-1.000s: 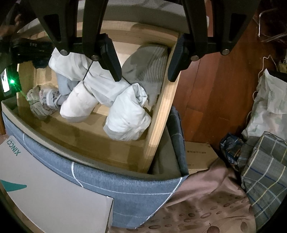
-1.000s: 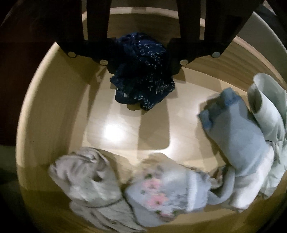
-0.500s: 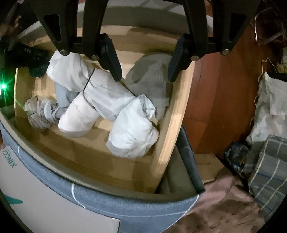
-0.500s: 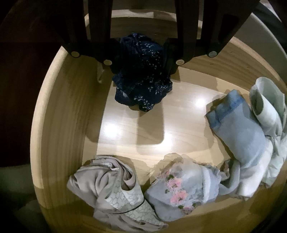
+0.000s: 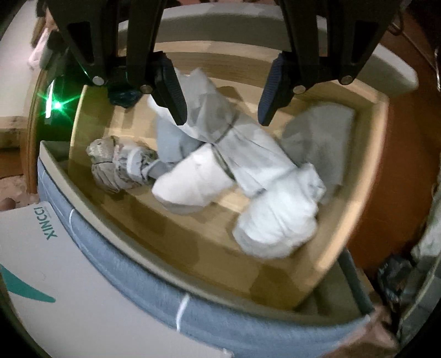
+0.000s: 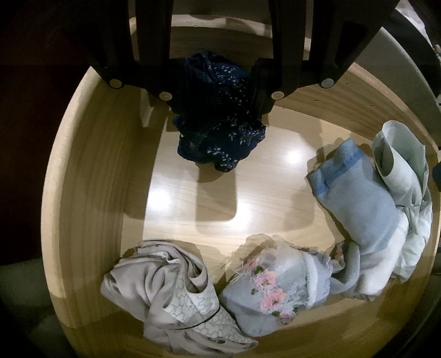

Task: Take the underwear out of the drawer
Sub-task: 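Lower left tool onto white rolled garment and close on it, then lift white rolled garment with left tool toward the white box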

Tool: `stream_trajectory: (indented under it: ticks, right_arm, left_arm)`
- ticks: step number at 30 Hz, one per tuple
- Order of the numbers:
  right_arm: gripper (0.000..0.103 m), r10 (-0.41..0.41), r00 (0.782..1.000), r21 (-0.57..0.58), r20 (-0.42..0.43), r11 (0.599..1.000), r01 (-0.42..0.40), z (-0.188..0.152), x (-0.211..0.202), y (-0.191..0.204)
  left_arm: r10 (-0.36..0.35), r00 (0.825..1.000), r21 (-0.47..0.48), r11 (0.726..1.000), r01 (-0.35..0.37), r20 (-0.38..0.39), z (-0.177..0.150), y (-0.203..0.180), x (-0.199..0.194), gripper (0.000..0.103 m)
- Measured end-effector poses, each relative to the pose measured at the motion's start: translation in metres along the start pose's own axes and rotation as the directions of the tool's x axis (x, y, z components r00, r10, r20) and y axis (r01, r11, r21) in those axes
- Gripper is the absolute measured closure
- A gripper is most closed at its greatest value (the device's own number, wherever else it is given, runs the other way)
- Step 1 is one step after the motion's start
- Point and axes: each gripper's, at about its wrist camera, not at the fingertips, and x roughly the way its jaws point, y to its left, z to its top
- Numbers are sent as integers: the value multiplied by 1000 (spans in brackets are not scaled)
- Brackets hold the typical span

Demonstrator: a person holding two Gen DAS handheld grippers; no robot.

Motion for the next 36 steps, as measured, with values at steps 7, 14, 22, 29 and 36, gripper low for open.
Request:
stream_trajectory:
  ticks: [7, 14, 22, 29, 36]
  right_arm:
    - [74, 17, 1000, 5, 0, 1000, -17, 0, 3, -1]
    - [73, 43, 999, 20, -1, 999, -43, 1, 2, -7]
    - [73, 61, 998, 29, 1, 998, -61, 2, 1, -13]
    - [73, 77, 997, 37, 0, 996, -77, 2, 0, -16]
    - [73, 80, 997, 39, 0, 996, -80, 1, 0, -17]
  left_arm:
    - [-9, 999, -87, 996, 6, -38, 3, -1, 26, 48]
    - [73, 996, -79, 994, -76, -46, 3, -3, 44, 45]
    - [26, 991, -157, 986, -47, -129, 5, 12, 71, 45]
    - [21, 991, -124, 992, -37, -131, 8, 11, 72, 53]
    - [55, 995, -61, 996, -60, -84, 5, -5, 65, 66]
